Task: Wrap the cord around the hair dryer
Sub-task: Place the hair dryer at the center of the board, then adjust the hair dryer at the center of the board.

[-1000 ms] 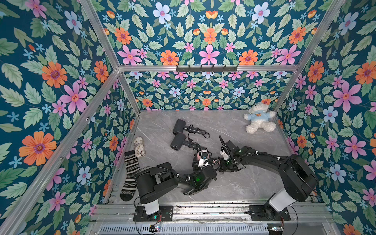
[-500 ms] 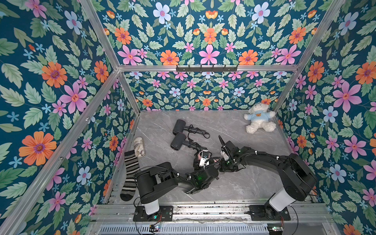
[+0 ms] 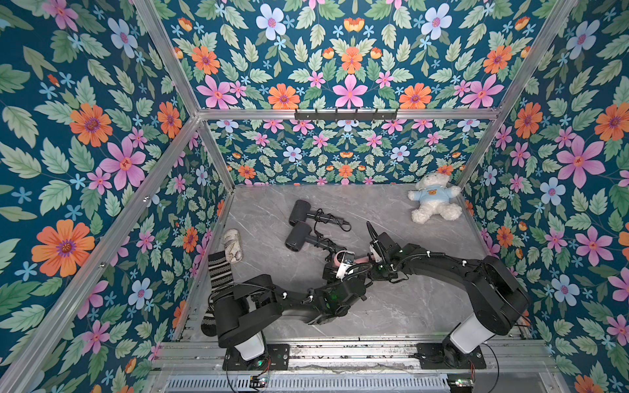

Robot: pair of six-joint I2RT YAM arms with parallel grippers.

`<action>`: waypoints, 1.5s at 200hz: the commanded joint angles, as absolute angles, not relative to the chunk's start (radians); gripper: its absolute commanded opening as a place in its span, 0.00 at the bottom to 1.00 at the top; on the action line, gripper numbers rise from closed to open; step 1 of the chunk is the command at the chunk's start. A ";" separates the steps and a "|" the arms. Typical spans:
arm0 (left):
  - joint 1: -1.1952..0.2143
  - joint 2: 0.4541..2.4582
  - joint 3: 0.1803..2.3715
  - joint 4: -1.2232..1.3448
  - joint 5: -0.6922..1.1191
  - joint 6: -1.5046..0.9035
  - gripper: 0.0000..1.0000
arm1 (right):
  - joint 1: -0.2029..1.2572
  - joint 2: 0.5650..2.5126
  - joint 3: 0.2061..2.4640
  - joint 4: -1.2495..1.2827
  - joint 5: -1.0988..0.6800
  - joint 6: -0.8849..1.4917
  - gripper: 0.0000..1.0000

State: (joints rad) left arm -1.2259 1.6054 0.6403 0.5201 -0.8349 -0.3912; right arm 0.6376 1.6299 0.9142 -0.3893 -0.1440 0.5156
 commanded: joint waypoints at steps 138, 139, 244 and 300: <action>-0.954 1.336 0.930 -0.333 -0.382 -0.945 0.99 | 0.640 1.649 0.933 -0.356 -0.152 0.495 0.00; -0.953 1.339 0.933 -0.341 -0.382 -0.946 0.99 | 0.640 1.649 0.934 -0.356 -0.152 0.495 0.00; -0.843 1.403 0.910 -0.261 -0.083 -0.938 0.99 | 0.645 1.689 0.936 -0.374 -0.129 0.480 0.00; -0.826 1.524 1.155 -0.576 -0.095 -0.810 0.99 | 0.657 1.692 0.934 -0.388 -0.111 0.474 0.00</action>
State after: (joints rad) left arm -0.8284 1.4929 1.0706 -0.3870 -0.0696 -0.8894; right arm 0.6514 1.6882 0.9321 -0.3683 -0.1326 0.4843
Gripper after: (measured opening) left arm 0.993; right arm 0.287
